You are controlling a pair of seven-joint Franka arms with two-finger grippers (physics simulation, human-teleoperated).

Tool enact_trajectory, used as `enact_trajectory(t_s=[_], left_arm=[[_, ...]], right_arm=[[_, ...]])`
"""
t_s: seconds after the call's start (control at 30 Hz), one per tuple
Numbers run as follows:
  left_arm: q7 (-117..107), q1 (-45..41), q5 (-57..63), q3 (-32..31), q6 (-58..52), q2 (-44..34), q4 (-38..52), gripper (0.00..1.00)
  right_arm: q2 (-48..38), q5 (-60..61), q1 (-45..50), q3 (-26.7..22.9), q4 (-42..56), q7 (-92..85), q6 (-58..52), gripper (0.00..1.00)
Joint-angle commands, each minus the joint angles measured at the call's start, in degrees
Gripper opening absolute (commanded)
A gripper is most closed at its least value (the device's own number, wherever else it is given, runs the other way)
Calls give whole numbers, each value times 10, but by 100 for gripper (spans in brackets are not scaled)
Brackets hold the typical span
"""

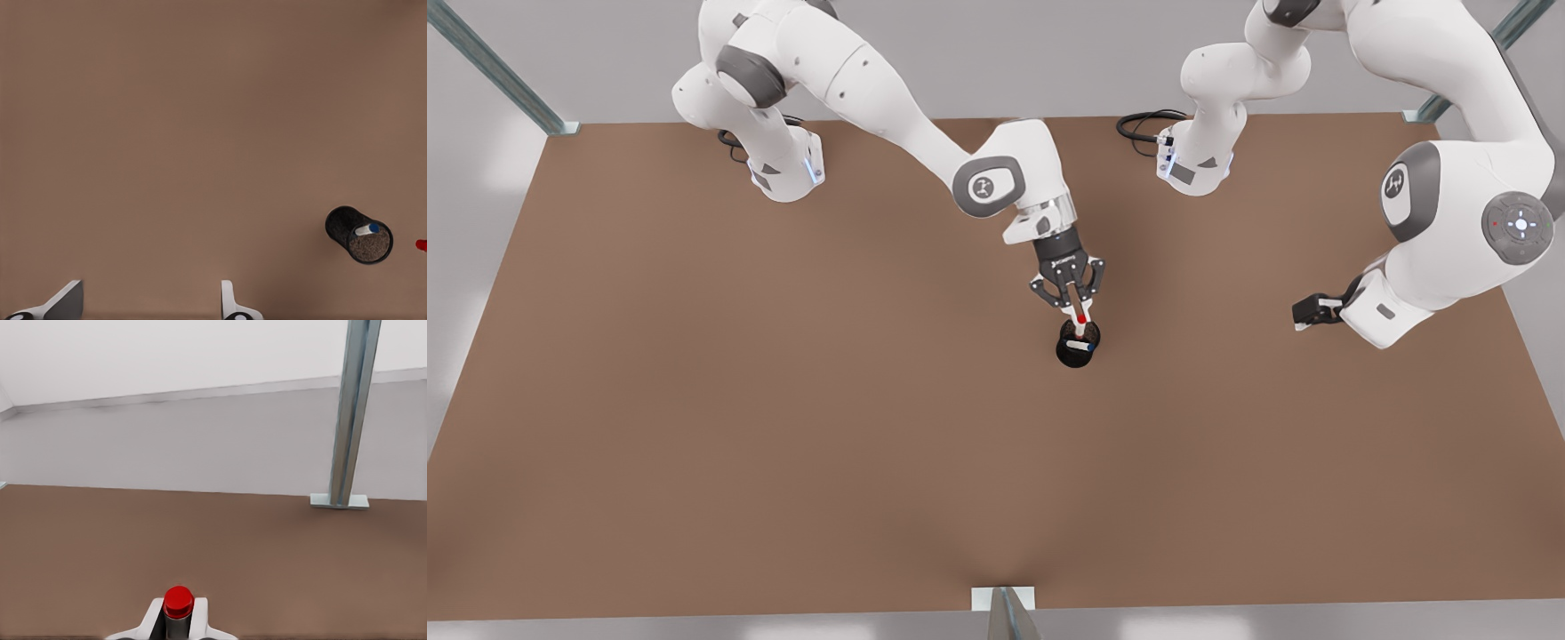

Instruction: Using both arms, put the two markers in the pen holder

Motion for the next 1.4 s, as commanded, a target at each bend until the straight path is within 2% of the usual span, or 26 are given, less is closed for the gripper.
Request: enact_trajectory(t_s=[0.0, 0.2, 0.33, 0.37, 0.4, 0.5, 0.53, 0.57, 0.6, 0.63, 0.7, 0.73, 0.77, 0.8, 0.83, 0.87, 0.9, 0.93, 1.0, 1.03, 1.07, 1.1, 1.23, 1.37], left_arm=[[-31, 0, 0, 0, 1, -1, 0, 100], [-31, 7, 0, 0, 1, 2, 0, 100], [-31, 12, -1, 0, 1, 3, 0, 100], [-31, 12, -1, 0, 3, 4, 0, 100], [-31, 12, -1, 0, 3, 4, 0, 100], [-30, 14, -1, 0, 3, 7, 1, 100], [-31, 15, -1, 0, 3, 7, 1, 100], [-31, 14, -1, 0, 3, 7, 1, 100], [-31, 15, -1, 0, 3, 7, 1, 100], [-30, 13, -1, 0, 3, 7, 1, 100], [-6, 10, -1, 0, 2, 7, 1, 100], [15, 12, 1, 0, 2, 7, 1, 100], [17, 9, 4, 0, 1, 7, 1, 100], [17, 9, 4, 0, -1, 7, 1, 100], [17, 8, 4, 0, -4, 7, 0, 100], [17, 8, 4, 0, -4, 7, 0, 100], [16, 8, 4, 0, -4, 7, 0, 100], [16, 8, 4, 0, -4, 7, 0, 100], [14, 8, 5, -1, -4, 8, 1, 100], [15, 6, 7, -3, -3, 8, 2, 100], [16, 7, 7, -3, -4, 14, 5, 100], [15, 5, 7, -5, -7, 13, 5, 100], [16, -7, 9, -4, -7, 14, 6, 100], [16, -10, 9, -4, -7, 15, 6, 100]], right_arm=[[20, -9, 2, 0, 9, 74, -3, 27], [31, -16, 16, 0, 4, 86, -6, 28], [54, -17, 15, 0, 3, 86, 5, 33], [61, -17, 15, 0, 2, 87, 5, 44], [66, -16, 16, 0, 3, 86, 5, 100], [63, -14, 16, 1, 3, 82, 5, 100], [47, -10, -13, 25, 2, 80, 3, 100], [26, -3, -107, 112, -5, 57, -26, 100], [8, 48, -228, 221, -5, -37, -97, 100], [8, 85, -331, 310, -4, -143, -134, 100], [8, 136, -457, 421, -5, -219, -224, 100], [8, 137, -483, 436, -4, -241, -255, 100], [-32, 255, -480, 383, -3, -301, -260, 100], [-141, 458, -460, 267, -20, -434, -315, 100], [-235, 588, -466, 169, -52, -612, -389, 100], [-273, 629, -465, 91, -50, -729, -460, 100], [-286, 660, -438, -9, -49, -832, -509, 100], [-297, 673, -434, -59, -54, -929, -543, 100], [-297, 683, -434, -105, -79, -1015, -561, 100], [-318, 683, -434, -105, -117, -1016, -547, 100], [-313, 683, -434, -104, -114, -1016, -544, 100], [-283, 682, -430, -104, -73, -1012, -544, 100], [-253, 700, -419, -93, -66, -987, -494, 100], [-247, 692, -412, -87, -31, -953, -518, 100]])
